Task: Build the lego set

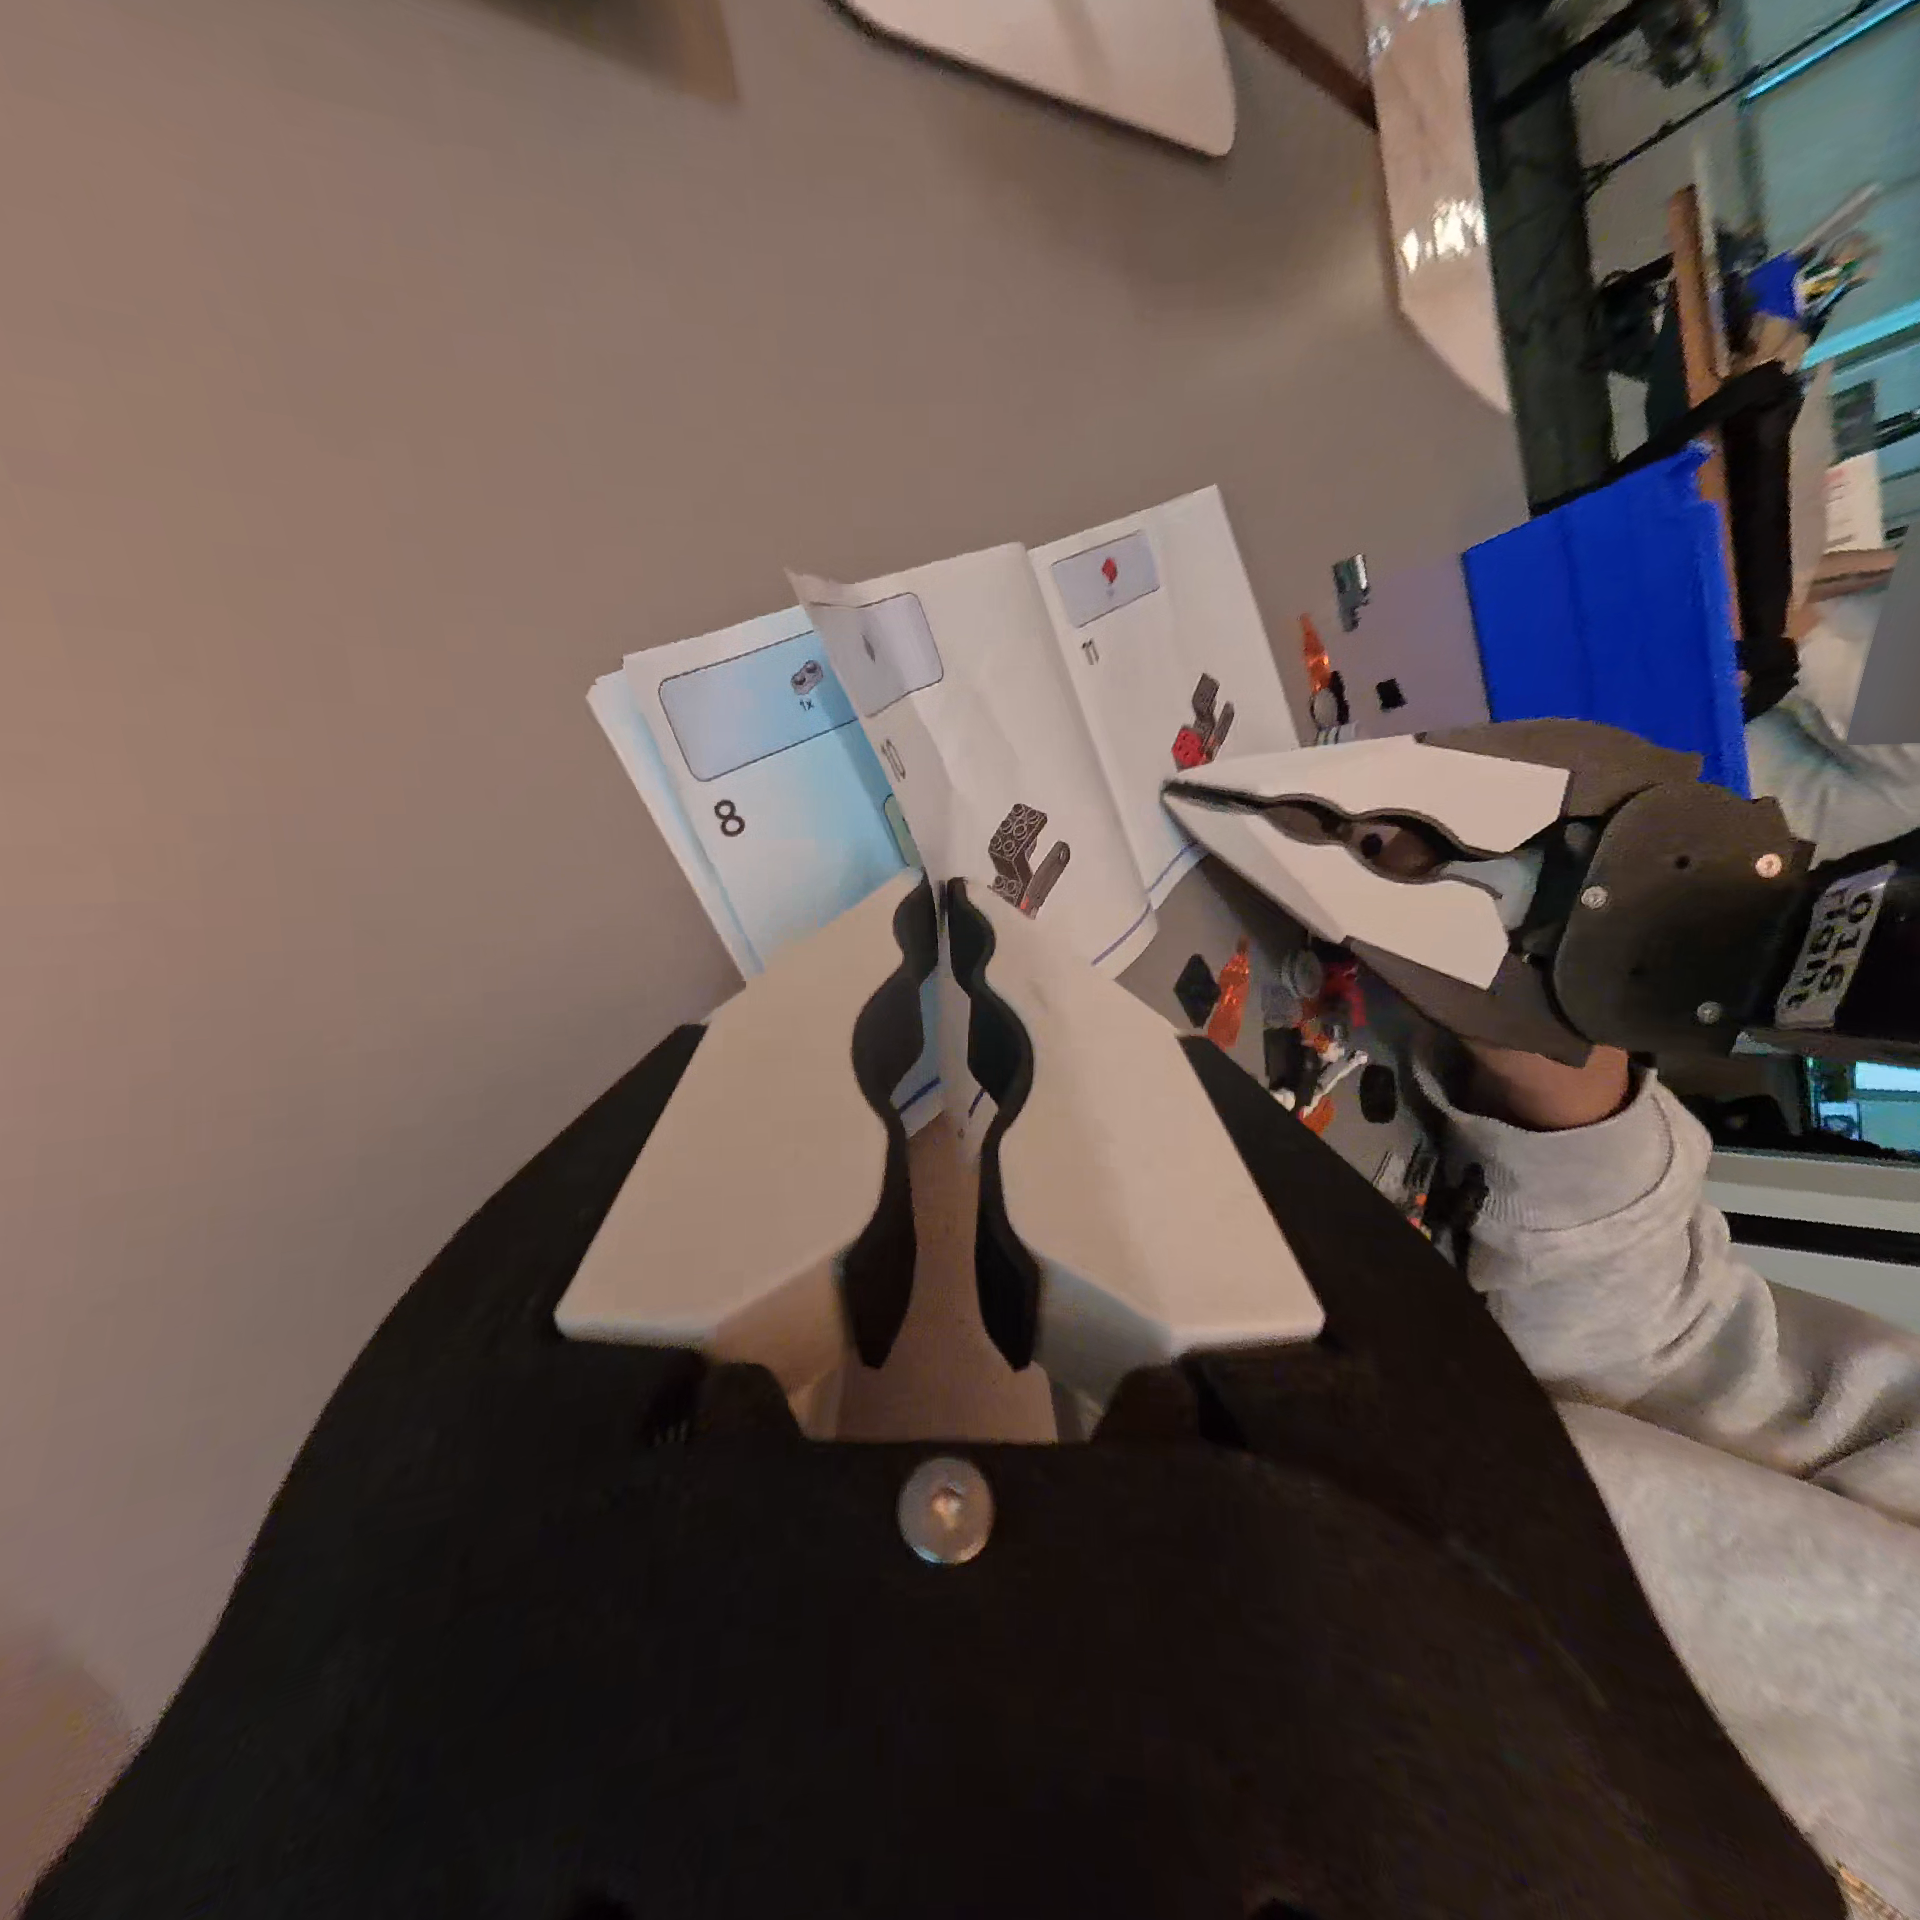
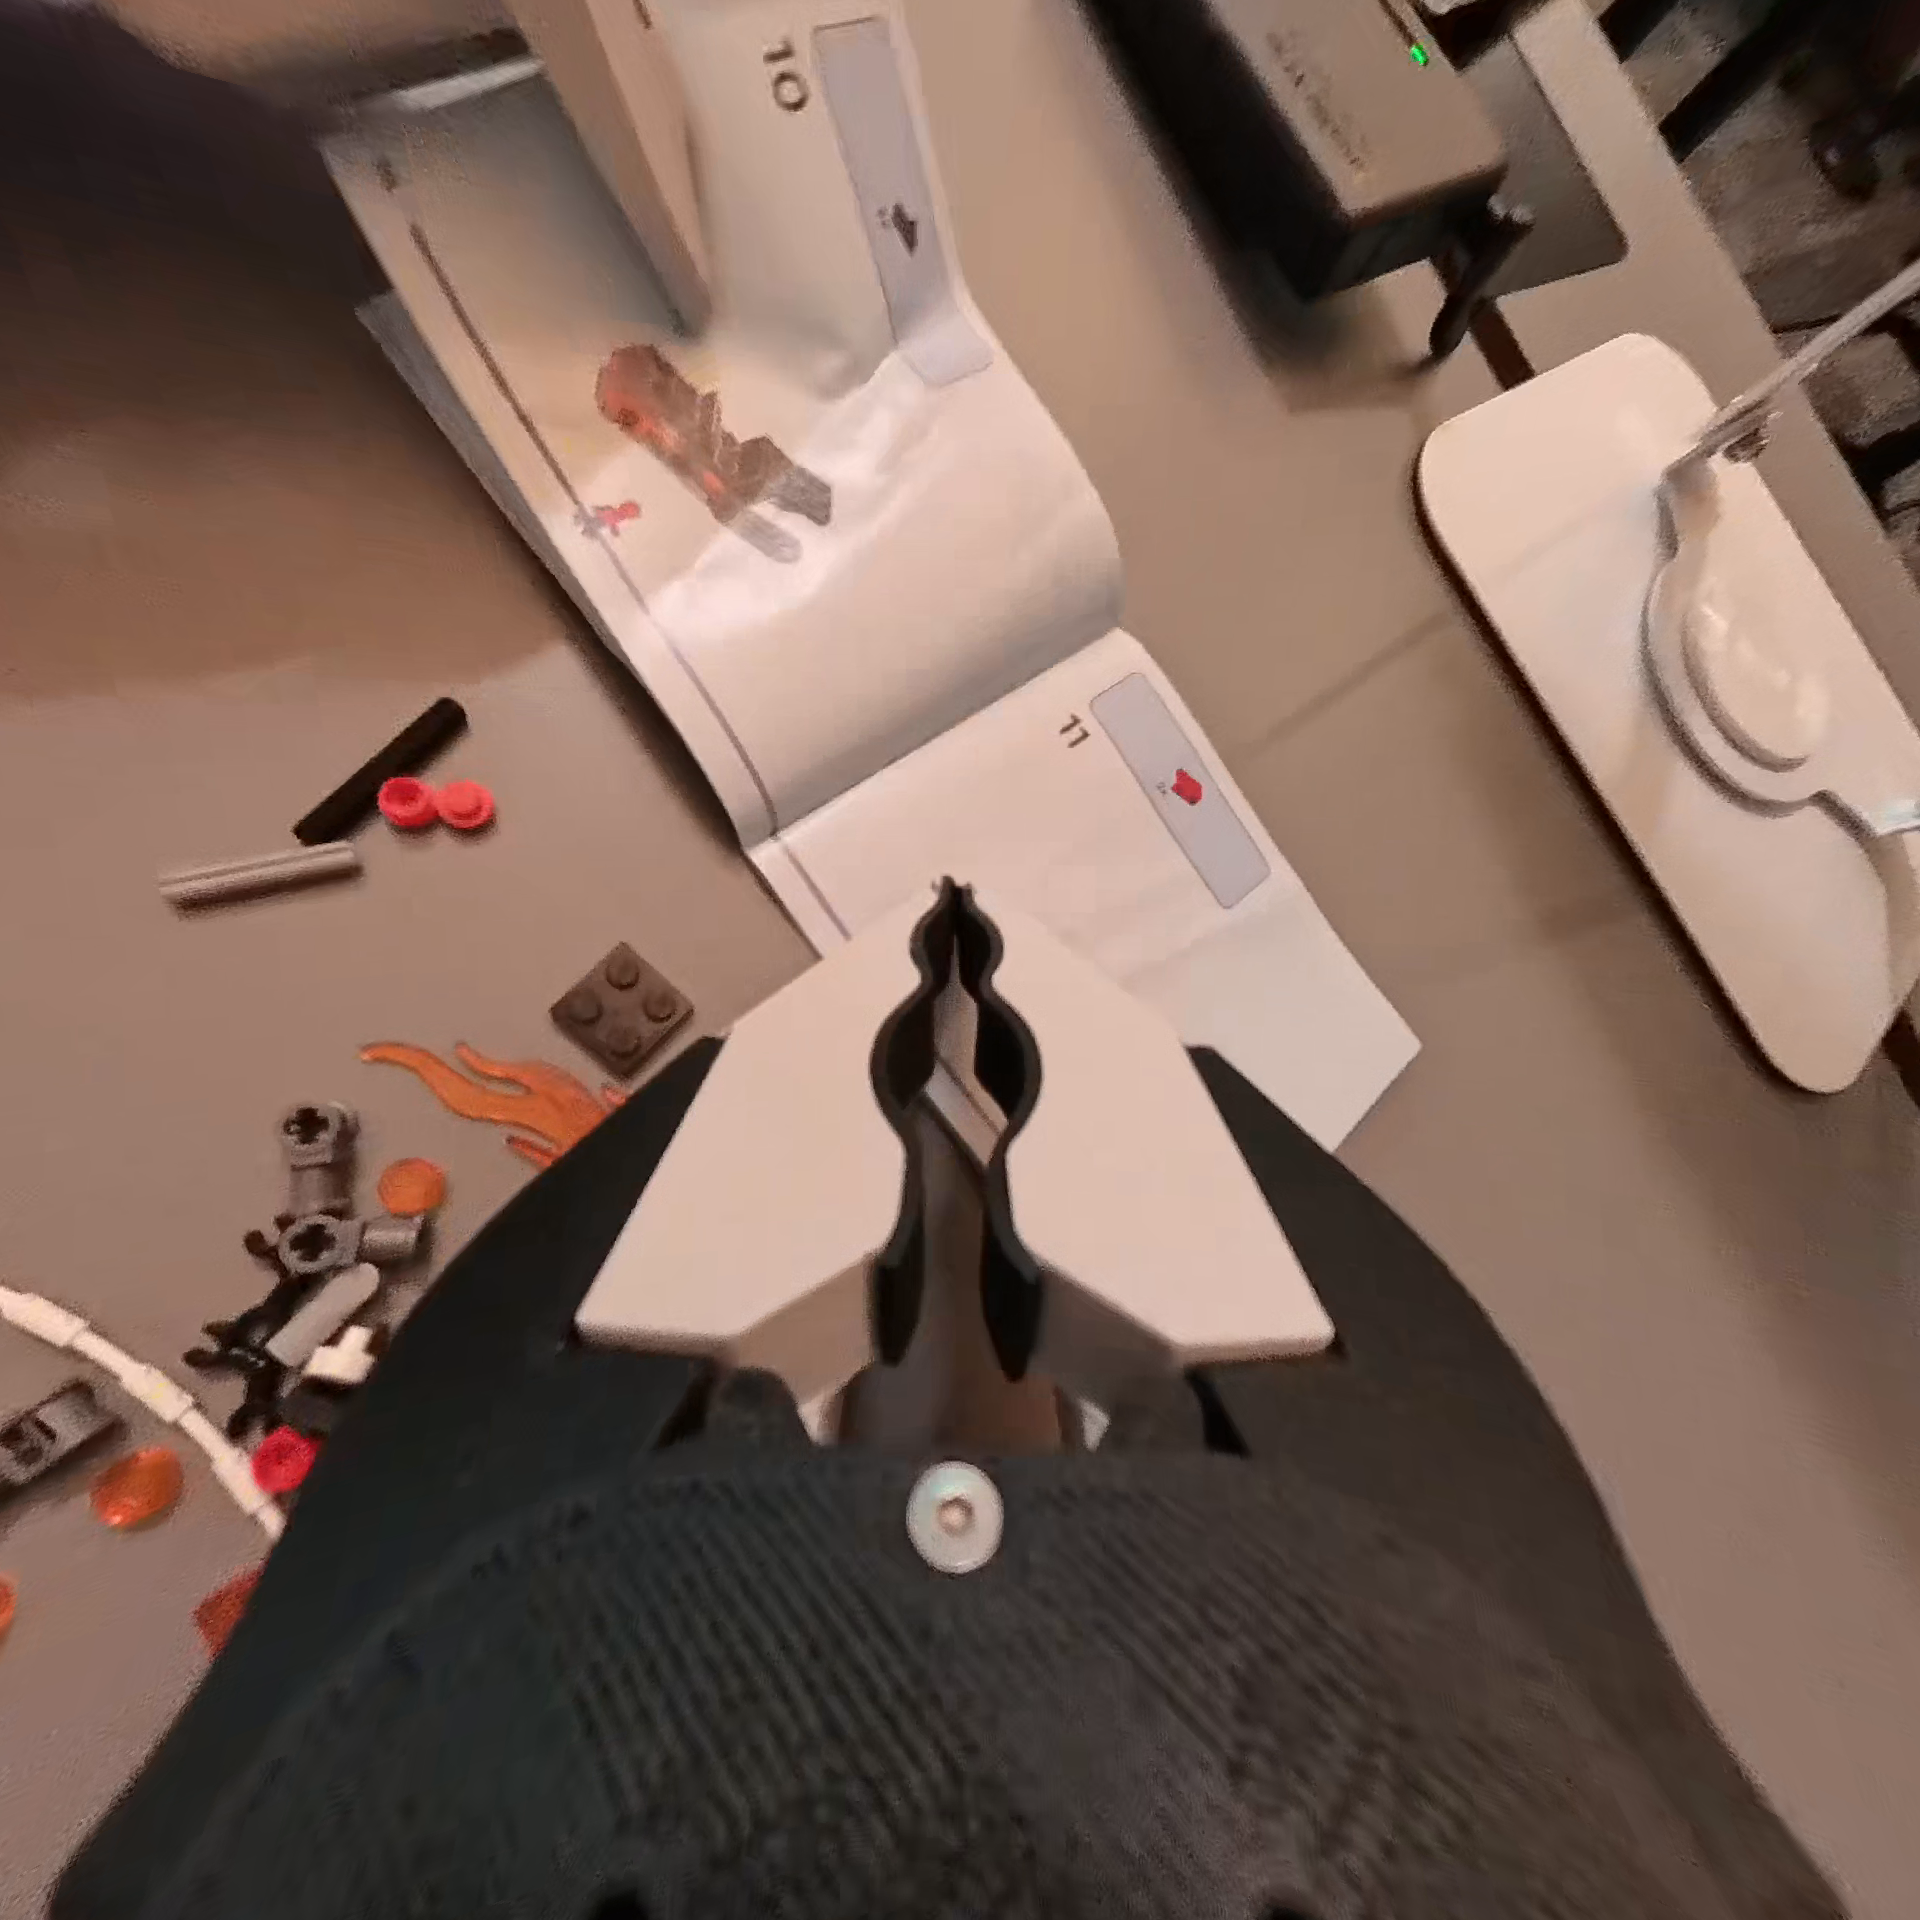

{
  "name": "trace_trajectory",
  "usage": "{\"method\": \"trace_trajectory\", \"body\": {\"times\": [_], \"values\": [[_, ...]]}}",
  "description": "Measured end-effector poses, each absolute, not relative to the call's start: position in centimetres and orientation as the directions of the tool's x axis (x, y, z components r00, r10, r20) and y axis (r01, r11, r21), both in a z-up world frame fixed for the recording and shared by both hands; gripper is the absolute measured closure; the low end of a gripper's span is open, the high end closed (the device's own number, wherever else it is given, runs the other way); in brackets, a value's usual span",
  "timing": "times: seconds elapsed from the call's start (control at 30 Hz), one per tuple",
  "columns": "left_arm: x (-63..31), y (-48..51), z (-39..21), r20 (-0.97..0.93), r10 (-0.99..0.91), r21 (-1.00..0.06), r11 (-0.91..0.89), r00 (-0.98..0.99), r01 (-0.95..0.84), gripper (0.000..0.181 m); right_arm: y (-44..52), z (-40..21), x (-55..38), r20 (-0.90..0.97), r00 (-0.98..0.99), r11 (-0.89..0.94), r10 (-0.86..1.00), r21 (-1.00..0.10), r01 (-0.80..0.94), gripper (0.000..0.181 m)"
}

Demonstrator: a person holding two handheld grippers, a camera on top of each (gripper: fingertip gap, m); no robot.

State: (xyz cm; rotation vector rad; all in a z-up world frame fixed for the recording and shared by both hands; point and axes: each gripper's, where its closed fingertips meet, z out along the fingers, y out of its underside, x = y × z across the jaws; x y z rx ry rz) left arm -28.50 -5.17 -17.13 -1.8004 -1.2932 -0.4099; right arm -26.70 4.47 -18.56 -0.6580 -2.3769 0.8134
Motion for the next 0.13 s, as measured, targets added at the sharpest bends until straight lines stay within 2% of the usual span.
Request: {"method": "trace_trajectory", "body": {"times": [0.03,0.13], "values": [[-28.4,-5.3,-17.4,0.681,0.610,-0.438,-0.105,0.406,0.893,0.181,4.5,-18.6,-26.7,0.305,-0.737,0.686,0.603,-0.671,0.283,0.181],[-28.1,-5.8,-18.6,0.656,0.644,-0.404,-0.139,0.393,0.904,0.181,4.8,-18.6,-26.6,0.215,-0.739,0.630,0.638,-0.697,0.342,0.181]]}}
